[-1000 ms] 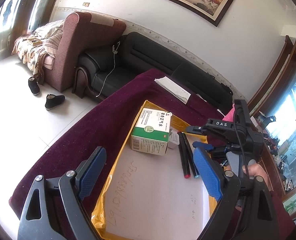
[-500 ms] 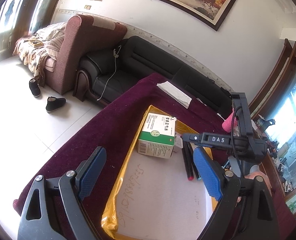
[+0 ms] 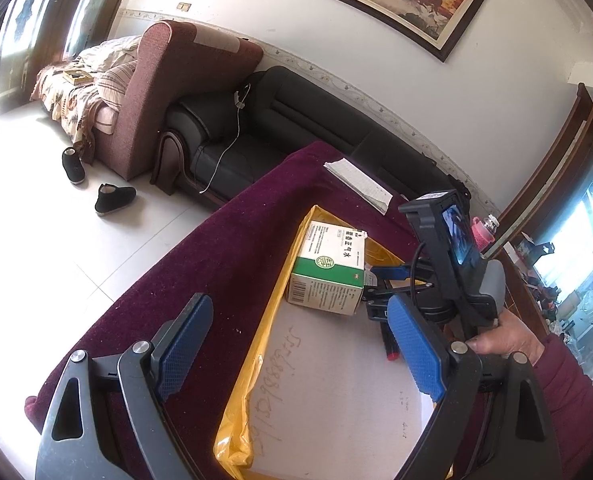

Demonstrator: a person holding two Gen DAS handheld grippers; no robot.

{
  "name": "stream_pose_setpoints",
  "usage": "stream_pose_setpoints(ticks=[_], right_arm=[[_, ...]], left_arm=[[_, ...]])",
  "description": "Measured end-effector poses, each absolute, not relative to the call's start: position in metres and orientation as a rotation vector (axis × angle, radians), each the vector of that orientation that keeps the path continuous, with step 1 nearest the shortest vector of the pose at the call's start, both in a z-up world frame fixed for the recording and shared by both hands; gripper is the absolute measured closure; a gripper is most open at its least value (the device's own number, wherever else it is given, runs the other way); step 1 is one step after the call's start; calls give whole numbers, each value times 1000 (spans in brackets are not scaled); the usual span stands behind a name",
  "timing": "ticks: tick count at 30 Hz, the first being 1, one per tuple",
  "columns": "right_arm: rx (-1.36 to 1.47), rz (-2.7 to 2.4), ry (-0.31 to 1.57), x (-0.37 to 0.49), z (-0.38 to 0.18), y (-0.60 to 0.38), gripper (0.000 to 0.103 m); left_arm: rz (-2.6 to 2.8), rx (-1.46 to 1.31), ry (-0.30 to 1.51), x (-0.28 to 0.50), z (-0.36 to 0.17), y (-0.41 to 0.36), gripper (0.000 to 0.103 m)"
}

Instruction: Organize objects

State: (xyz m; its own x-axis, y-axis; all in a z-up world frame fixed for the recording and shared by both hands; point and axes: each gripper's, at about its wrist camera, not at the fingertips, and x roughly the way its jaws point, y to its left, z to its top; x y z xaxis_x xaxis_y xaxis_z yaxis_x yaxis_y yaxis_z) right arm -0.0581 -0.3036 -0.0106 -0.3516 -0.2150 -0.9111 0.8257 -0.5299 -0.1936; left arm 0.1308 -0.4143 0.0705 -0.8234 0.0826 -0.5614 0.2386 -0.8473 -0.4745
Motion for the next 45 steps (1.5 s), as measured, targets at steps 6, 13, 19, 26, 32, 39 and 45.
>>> stream_pose_setpoints(ticks=[6,13,19,26,32,39,45], right_arm=[[1492,-2099,496,-108,-18,-262,60],[1458,-2114,151,-109,11,-206,55],[1435,-2189,-78,-90,34,-142,43],[1194,-2415,-114,4,80,-55,43],[817,-2674,-311,105,106,26,15],[888,-2801,-326,124,88,91,15],[946,-2853,-454,142,80,162,15]], left_arm=[[-2815,929,832,126,69,-407,17],[-2836,960,809,128,72,-395,17],[-2875,958,726,130,87,-375,17],[-2978,941,498,131,104,-313,17],[-3064,933,415,137,118,-247,18],[-3180,1276,177,132,98,-135,18],[-3157,1516,163,118,65,-83,18]])
